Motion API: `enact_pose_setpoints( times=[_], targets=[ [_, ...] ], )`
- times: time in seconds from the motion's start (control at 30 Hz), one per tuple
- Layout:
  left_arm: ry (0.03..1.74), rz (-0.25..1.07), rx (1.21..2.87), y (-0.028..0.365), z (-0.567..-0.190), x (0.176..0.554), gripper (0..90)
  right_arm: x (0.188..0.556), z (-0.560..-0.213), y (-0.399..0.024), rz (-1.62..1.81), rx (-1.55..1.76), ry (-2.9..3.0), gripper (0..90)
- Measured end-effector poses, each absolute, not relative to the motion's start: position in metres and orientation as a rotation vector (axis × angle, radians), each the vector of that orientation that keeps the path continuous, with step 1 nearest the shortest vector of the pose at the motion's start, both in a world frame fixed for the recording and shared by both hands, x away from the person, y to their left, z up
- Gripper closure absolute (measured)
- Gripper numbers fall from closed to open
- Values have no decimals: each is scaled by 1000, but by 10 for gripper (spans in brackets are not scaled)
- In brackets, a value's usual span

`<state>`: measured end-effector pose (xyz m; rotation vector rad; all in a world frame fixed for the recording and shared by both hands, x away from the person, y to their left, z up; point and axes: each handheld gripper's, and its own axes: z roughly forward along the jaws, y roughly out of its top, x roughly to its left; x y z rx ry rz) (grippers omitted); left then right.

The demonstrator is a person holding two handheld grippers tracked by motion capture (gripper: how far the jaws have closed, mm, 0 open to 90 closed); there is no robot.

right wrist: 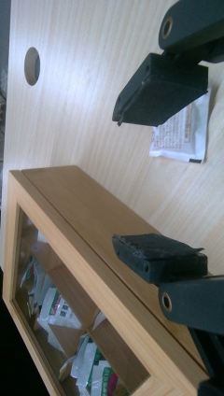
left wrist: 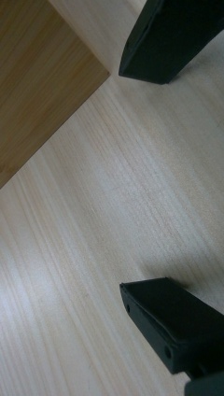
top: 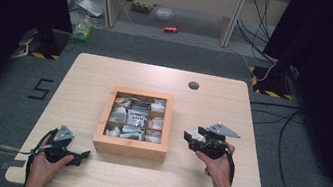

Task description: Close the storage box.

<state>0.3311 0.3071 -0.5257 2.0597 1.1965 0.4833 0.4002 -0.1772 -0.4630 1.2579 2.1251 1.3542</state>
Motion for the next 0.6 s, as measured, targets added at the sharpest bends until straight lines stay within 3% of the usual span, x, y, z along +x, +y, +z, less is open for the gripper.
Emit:
enact_pose_setpoints(
  times=[0.6],
  targets=[
    [1197, 484, 2060, 307, -526, 331, 0, 391, -472, -197, 1320, 1315, 2119, 332]
  ],
)
